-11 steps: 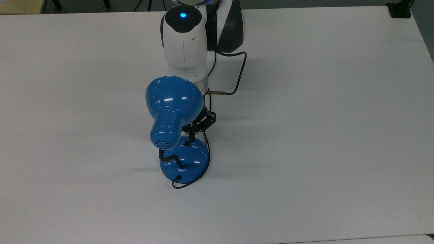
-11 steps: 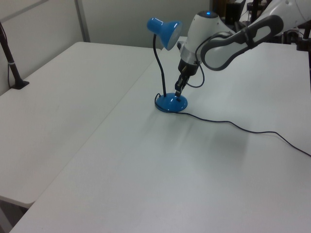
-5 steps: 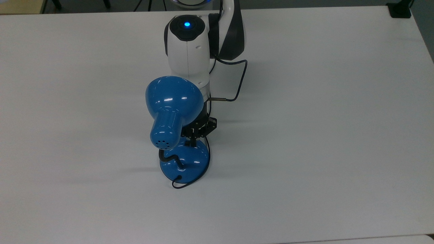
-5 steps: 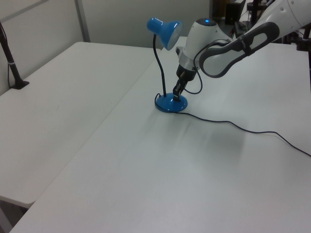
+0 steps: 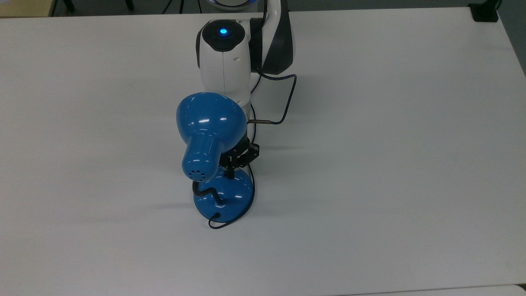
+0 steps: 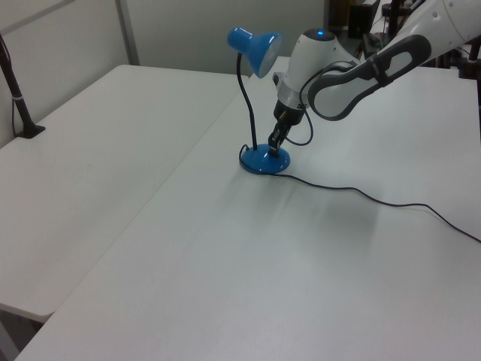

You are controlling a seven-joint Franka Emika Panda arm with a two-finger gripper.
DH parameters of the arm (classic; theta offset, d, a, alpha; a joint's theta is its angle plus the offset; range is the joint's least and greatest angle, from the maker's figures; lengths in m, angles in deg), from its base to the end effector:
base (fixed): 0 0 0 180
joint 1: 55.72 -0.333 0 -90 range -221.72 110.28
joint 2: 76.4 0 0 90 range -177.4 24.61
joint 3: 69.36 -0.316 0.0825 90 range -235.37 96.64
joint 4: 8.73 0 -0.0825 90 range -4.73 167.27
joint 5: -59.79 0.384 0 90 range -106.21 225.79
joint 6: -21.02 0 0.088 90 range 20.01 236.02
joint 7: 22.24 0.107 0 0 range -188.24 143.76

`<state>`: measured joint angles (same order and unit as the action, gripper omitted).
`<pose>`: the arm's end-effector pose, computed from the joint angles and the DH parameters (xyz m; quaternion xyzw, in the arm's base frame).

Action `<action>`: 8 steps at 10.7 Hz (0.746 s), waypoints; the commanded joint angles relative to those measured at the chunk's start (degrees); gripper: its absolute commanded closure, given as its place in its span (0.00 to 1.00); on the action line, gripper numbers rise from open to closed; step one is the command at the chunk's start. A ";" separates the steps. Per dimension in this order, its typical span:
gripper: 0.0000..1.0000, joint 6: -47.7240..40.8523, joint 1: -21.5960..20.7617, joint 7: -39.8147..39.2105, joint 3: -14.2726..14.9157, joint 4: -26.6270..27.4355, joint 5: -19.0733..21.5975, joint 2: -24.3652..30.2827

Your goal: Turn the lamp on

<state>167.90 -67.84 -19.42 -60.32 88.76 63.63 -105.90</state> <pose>0.7010 0.0511 0.3354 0.9842 -0.0055 0.1766 0.0043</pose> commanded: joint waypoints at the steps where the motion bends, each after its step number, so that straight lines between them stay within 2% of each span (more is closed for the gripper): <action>1: 1.00 1.38 -0.27 1.14 0.53 -1.24 -1.12 -1.95; 4: 1.00 1.38 -0.27 1.49 0.54 -2.38 -1.12 -3.88; 6: 1.00 1.38 0.17 1.49 0.71 -5.19 -1.12 -6.70; 8: 1.00 1.12 0.34 1.14 0.80 -2.85 -0.94 -2.34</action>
<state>167.91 -67.77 -19.42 -60.10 85.60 63.61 -108.35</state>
